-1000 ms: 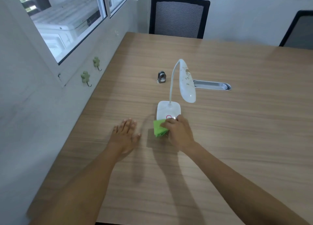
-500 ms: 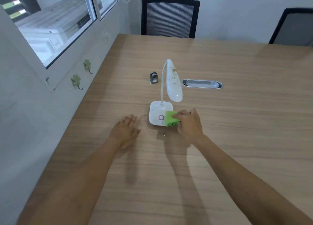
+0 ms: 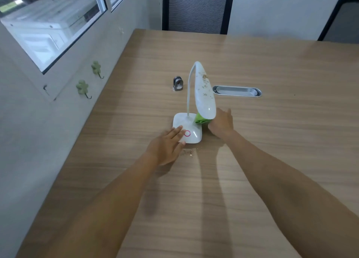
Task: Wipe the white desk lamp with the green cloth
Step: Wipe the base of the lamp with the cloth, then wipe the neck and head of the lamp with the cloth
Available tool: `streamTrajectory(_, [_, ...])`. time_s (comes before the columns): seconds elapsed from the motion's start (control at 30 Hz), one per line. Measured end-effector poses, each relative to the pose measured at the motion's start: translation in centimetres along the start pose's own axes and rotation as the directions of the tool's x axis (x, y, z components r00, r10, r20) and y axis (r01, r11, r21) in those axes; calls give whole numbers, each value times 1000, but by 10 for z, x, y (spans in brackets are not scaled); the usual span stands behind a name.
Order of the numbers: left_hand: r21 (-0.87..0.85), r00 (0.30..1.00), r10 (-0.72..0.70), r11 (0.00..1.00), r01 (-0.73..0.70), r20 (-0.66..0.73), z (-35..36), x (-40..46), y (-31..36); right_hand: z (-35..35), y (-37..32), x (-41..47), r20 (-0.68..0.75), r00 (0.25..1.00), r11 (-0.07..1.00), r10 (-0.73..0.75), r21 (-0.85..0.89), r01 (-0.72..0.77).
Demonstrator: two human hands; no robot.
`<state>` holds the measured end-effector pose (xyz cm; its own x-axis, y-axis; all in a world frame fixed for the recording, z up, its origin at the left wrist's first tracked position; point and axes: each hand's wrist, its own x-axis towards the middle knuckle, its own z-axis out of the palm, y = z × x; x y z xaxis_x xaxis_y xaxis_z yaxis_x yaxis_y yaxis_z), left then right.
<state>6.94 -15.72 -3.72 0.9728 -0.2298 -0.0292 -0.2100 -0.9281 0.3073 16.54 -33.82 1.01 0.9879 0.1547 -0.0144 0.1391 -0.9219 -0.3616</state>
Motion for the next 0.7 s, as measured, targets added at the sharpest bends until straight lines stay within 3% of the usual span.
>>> streamTrajectory(0.1, [-2, 1000, -8, 1000, 8, 24, 0, 0, 0, -11, -11, 21, 42, 998, 988, 37, 146, -43])
streamTrajectory(0.2, [-22, 999, -13, 1000, 14, 39, -3, 1, 0, -20, -29, 22, 160, 986, 946, -43, 325, -11])
streamTrajectory(0.4, [-4, 999, -15, 1000, 16, 51, 2, 2, -4, -6, -12, 18, 111, 990, 986, 87, 130, -101])
streamTrajectory(0.53, [35, 1000, 4, 999, -5, 28, 1, 0, -2, -2, 1, 23, -9, 997, 987, 82, 139, -80])
streamTrajectory(0.7, [56, 992, -39, 998, 33, 120, -8, 1, 5, -4, 13, 0, 68, 997, 989, 39, 139, -48])
